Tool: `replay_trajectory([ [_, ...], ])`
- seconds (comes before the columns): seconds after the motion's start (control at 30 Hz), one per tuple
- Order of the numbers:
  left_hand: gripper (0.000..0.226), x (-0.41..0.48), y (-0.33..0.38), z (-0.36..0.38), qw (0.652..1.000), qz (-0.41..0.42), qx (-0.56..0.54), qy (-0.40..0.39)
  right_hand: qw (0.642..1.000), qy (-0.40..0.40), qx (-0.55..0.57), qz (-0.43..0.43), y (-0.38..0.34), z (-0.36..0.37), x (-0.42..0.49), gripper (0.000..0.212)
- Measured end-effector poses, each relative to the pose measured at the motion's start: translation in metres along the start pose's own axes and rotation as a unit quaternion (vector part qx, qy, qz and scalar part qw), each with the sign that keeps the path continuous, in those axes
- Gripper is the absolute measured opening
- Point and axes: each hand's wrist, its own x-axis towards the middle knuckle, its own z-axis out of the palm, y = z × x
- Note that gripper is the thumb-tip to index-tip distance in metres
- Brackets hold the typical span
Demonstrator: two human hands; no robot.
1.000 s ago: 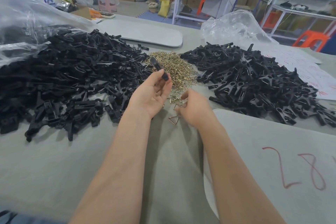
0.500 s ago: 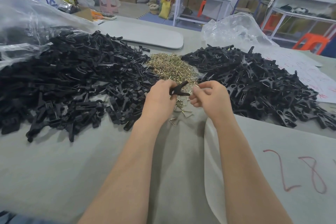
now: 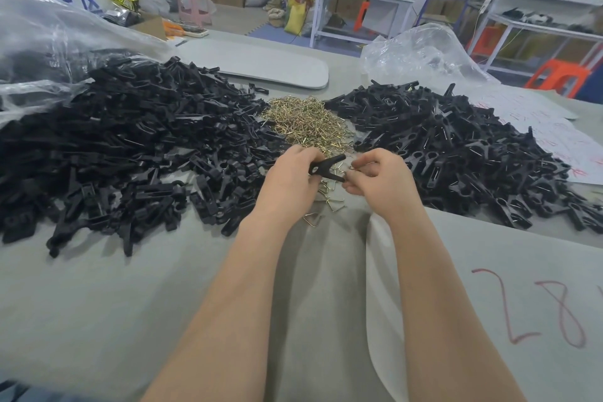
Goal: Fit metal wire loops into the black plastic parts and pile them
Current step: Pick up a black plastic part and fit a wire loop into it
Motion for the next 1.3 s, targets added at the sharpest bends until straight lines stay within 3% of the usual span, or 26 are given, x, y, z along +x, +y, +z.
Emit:
replay_trajectory([
  [0.3,0.026,0.000,-0.002,0.001,1.000,-0.004,0.019,-0.001,0.998,-0.030,0.053,0.024,0.001,-0.002,0.002,0.025],
  [0.4,0.027,0.000,-0.002,0.001,1.000,-0.010,0.020,-0.005,0.999,-0.035,-0.006,-0.005,0.002,-0.002,0.001,0.030],
  [0.6,0.025,0.000,-0.002,0.000,1.000,-0.012,0.015,0.000,0.989,-0.038,-0.116,-0.084,0.004,-0.001,0.001,0.010],
  [0.83,0.026,-0.001,0.001,0.000,0.999,0.026,0.003,-0.040,0.983,-0.060,-0.163,-0.068,0.006,-0.002,0.003,0.015],
  [1.0,0.025,-0.002,0.002,-0.004,0.997,0.033,-0.017,-0.063,0.990,-0.047,-0.122,-0.047,0.002,-0.005,0.001,0.014],
  [1.3,0.022,-0.004,0.007,-0.008,0.996,0.005,-0.071,-0.061,0.995,-0.025,0.087,0.040,-0.002,-0.012,-0.002,0.010],
])
